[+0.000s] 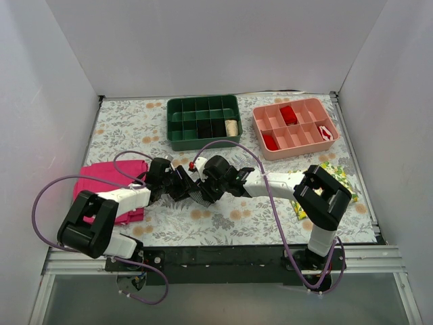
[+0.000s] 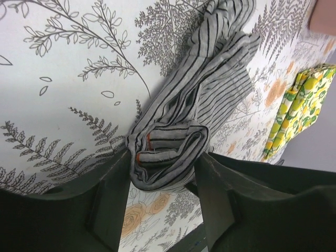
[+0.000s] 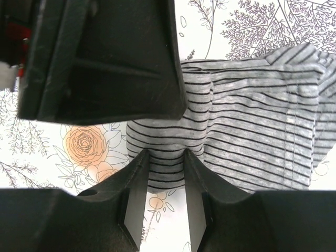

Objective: Roll the underwear
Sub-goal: Roll the underwear to the center of the board.

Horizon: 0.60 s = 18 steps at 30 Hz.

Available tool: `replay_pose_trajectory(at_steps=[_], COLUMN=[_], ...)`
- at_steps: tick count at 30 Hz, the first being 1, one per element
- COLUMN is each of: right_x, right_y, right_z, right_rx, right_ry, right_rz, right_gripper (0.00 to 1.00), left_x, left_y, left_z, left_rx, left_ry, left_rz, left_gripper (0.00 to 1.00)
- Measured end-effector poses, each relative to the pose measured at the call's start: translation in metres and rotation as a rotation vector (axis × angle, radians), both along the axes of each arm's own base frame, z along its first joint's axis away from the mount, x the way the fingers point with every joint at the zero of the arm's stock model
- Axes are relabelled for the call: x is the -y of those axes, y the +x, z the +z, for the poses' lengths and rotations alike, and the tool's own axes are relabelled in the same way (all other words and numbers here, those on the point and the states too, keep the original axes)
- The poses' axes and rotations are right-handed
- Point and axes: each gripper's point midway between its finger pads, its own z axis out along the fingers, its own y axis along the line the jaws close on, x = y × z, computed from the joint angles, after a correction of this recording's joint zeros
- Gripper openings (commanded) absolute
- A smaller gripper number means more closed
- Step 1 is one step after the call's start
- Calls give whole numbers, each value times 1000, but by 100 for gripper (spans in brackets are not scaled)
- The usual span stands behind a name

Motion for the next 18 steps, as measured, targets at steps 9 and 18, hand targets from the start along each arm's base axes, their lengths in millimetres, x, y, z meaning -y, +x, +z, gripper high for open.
replay_pose_trajectory(at_steps=[9,18], right_x=[-1,15], right_y=[-2,-3], right_z=[1,33], right_rx=[-6,116], right_ry=[5,-15], right_rz=[7,-44], right_gripper=[49,60], left_x=[0,4], left_y=[5,9], left_z=[-6,-7], left_rx=[-5,-6], left_ry=[-7,-20], left_rz=[32,28], left_gripper=[32,31])
